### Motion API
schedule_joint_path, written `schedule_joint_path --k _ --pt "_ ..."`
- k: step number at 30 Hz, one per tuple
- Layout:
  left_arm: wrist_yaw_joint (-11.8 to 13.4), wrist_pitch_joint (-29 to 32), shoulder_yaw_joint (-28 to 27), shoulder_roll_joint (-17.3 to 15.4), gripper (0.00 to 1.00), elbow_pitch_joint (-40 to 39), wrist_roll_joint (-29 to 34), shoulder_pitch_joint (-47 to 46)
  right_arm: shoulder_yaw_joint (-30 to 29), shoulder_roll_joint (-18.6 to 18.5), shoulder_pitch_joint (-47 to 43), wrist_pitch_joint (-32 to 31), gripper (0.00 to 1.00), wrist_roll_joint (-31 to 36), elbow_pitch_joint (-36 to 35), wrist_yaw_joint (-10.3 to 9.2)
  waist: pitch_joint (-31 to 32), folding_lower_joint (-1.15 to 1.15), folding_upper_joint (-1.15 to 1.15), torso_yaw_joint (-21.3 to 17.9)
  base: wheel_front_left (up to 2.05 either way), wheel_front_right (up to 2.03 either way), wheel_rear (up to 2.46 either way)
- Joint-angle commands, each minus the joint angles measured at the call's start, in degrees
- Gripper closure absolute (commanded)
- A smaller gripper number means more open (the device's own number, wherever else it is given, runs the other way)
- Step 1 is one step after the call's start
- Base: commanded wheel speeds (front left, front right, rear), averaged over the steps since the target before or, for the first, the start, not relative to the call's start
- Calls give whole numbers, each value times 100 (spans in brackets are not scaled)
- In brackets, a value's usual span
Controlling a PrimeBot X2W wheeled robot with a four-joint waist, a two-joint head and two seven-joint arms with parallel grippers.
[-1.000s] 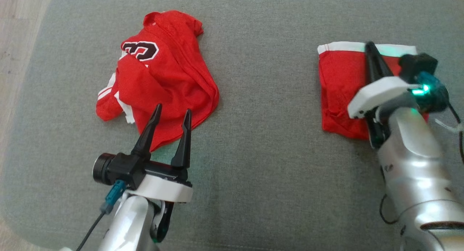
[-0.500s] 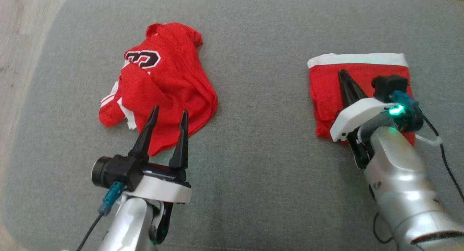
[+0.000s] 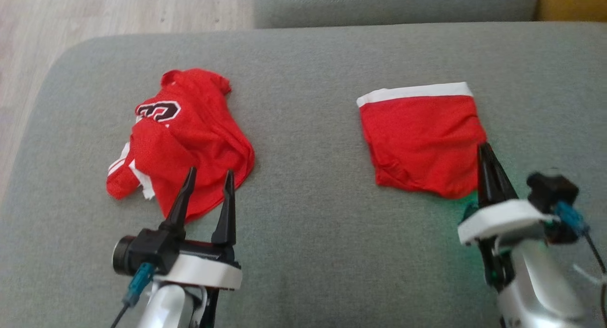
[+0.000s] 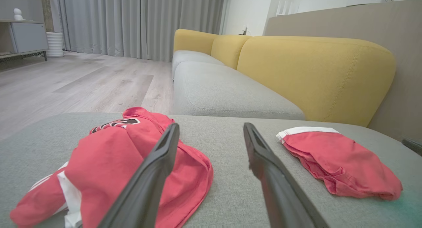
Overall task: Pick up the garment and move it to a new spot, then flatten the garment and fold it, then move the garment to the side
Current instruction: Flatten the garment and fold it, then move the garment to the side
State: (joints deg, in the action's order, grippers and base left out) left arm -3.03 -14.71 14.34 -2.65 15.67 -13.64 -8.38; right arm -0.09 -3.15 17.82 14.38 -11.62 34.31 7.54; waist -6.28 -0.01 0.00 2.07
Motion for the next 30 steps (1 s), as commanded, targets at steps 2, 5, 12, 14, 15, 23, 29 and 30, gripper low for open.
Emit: schedule_joint_path --k 2,5,12,14,15,23,29,30 --pt "15 -29 -297 -22 0 -182 -50 42 119 27 -340 61 0 122 -574 -5 120 1 0 -110 0 0 0" --pt "12 -29 -354 -22 0 -122 -88 126 127 27 -625 62 0 146 -692 -5 182 1 0 -152 0 0 0" --pt "-19 -29 -340 -22 0 -25 -98 93 160 27 -745 62 0 234 -845 -5 180 1 0 -113 0 0 0" --pt "-22 -29 -311 -22 0 -23 -116 44 157 27 -693 61 0 268 -882 -5 137 1 0 -74 0 0 0" --pt "-21 -29 -295 -22 0 -28 -122 22 144 27 -655 54 0 278 -898 -5 110 1 0 -52 0 0 0" --pt "-45 -29 -256 -22 0 -141 -108 -132 -255 27 -5 -412 0 621 -872 -5 -274 1 0 150 0 0 0" --pt "-76 -29 -150 -22 0 -121 -144 -311 -942 27 731 -980 0 896 -483 -5 -560 1 0 402 0 0 0" --pt "-76 -29 -128 -22 0 -115 -154 -340 -1034 27 836 -1086 0 935 -385 -5 -597 1 0 444 0 0 0"
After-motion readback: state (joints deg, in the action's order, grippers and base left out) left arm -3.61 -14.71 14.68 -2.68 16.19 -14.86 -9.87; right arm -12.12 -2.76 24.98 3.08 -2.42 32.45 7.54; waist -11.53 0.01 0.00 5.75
